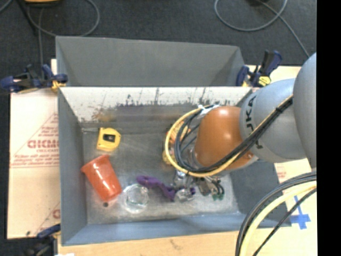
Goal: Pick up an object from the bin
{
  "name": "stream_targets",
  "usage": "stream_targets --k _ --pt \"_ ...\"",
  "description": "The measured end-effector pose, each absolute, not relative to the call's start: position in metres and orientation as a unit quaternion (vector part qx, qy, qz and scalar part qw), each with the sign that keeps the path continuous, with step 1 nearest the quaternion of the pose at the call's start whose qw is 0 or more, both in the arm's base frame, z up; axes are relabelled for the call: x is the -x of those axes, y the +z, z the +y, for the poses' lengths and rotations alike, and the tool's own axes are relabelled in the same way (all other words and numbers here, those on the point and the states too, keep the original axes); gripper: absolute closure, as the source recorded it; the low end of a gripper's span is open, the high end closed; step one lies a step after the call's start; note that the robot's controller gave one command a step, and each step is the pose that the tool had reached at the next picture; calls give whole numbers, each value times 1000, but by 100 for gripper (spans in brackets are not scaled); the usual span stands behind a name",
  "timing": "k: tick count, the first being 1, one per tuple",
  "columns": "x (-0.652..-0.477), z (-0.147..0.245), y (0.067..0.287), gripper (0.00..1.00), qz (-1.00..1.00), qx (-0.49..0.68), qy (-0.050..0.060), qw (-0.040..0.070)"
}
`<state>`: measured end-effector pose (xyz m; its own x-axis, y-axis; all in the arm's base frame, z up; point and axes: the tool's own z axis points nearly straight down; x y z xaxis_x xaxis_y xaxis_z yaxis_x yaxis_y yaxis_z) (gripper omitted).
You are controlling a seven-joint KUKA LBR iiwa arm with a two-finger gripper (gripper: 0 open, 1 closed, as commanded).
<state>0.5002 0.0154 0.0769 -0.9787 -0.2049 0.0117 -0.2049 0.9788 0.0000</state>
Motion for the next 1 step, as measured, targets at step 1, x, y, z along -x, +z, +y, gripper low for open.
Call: stream_targets --k 1 --pt "-500 15 77 100 -995 -103 1 6"
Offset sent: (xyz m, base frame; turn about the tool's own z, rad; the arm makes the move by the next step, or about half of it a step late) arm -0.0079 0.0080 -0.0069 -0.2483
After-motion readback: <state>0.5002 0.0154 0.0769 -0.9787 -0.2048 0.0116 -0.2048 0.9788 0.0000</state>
